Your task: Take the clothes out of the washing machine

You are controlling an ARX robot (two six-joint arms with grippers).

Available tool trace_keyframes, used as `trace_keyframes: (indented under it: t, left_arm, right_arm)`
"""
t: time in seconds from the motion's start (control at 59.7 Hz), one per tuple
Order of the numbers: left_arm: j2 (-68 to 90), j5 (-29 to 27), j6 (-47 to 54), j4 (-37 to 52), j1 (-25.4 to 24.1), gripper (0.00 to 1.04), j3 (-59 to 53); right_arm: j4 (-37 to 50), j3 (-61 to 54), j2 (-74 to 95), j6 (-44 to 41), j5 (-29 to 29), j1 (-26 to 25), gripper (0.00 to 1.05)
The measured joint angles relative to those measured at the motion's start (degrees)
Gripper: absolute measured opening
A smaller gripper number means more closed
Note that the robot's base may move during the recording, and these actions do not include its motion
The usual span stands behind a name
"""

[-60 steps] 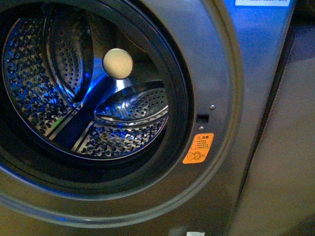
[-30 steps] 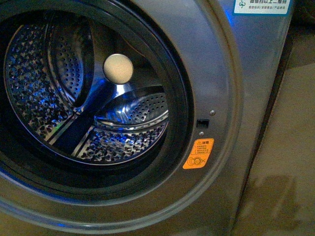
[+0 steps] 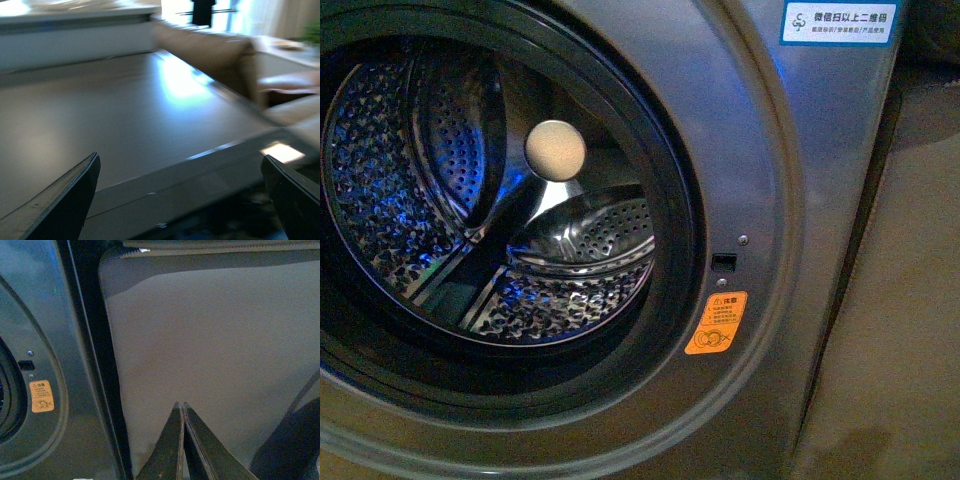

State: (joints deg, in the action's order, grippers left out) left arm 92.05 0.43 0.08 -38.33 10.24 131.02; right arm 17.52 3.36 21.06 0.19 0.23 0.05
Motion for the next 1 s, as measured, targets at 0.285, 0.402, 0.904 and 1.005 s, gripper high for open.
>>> trace_keyframes:
  t: [0.285,0.402,0.904,1.005]
  left_arm:
    - [-21.59,-0.02,-9.9,3.89,-8.87,0.98,-32.37]
    - [-22.43,-1.38,-13.07,4.2,-8.48,0.98,-37.55]
    - [-49.0,-0.98,-1.07,42.25,-9.68,0.23,-90.97]
    - [-52.11,-0.46,-0.79,45.44,-9.94,0.05,-98.92]
  right_arm:
    - [-2.56,-3.1,-6.12,-0.04,-0.28,-0.04,0.02]
    - [-3.96,-3.1,-7.65,-0.02,-0.31,-0.04,0.02]
    - [-6.88,-3.1,-10.95,-0.09,-0.31,-0.04,0.52]
    - [-6.88,-3.1,-10.95,-0.07,-0.28,-0.04,0.69]
